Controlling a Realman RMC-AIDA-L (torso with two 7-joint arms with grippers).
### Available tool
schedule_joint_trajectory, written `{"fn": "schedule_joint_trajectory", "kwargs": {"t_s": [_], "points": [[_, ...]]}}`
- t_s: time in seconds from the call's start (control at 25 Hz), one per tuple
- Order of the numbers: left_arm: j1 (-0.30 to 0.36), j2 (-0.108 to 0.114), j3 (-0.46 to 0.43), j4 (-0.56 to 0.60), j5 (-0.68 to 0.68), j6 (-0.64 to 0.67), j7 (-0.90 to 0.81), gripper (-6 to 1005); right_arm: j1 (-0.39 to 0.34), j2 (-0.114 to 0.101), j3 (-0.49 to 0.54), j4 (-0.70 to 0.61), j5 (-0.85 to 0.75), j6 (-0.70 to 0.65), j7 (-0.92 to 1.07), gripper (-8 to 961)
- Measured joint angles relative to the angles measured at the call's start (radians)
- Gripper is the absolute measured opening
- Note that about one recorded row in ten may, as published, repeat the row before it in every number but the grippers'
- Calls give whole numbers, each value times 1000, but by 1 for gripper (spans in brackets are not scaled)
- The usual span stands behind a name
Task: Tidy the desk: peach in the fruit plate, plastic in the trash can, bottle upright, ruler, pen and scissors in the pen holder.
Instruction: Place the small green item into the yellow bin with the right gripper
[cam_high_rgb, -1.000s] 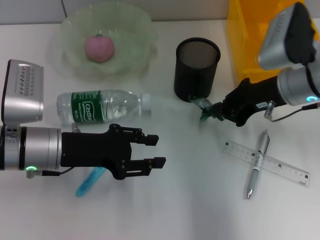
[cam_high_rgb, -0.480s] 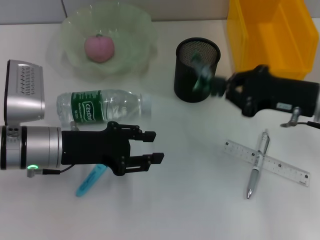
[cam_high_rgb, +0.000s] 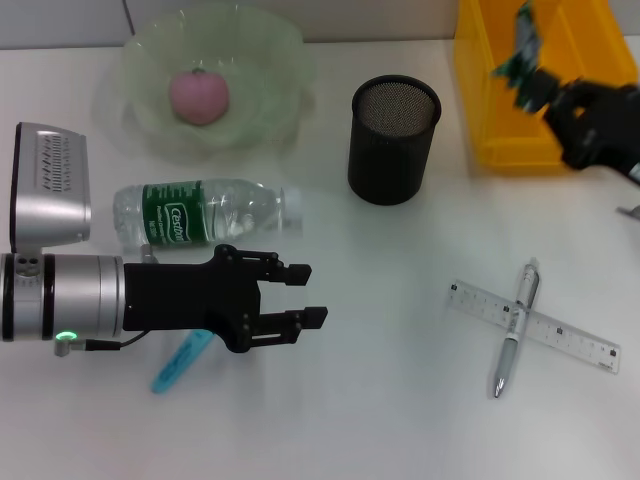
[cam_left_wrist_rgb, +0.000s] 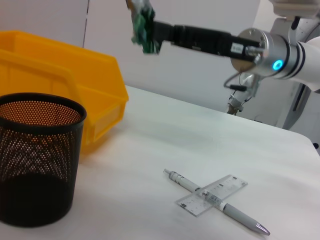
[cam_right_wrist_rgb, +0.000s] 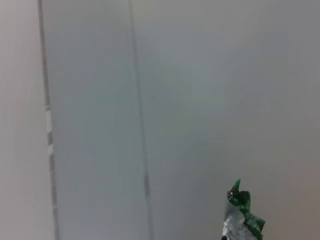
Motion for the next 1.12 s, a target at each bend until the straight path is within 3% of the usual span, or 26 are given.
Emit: {"fn": "schedule_joint_trajectory", "kwargs": {"t_s": [0.2,0.28,0.32,0.4,0.68,0.84,1.12], "points": [[-1,-1,0,0,-1,0,1,543,34,1,113,15,3,28,1,0],[1,-1,0,0,-1,2,1,543,63,-1,149,21,3,113,12,0],[1,-1,0,0,-1,2,1,543,63,-1,149,21,3,113,12,-1],[3,-2,0,0,-1,2,1,543,89,-2,149,17,-1,238,43,-1],[6,-2,0,0,-1,1,1,542,127,-1,114,20,-33,380,45,12],[7,-2,0,0,-1,-2,1,542,137,0,108,23,-43,414,44,19],[5,-2,0,0,-1,-3,1,542,131,4,119,25,-37,422,39,144]]}}
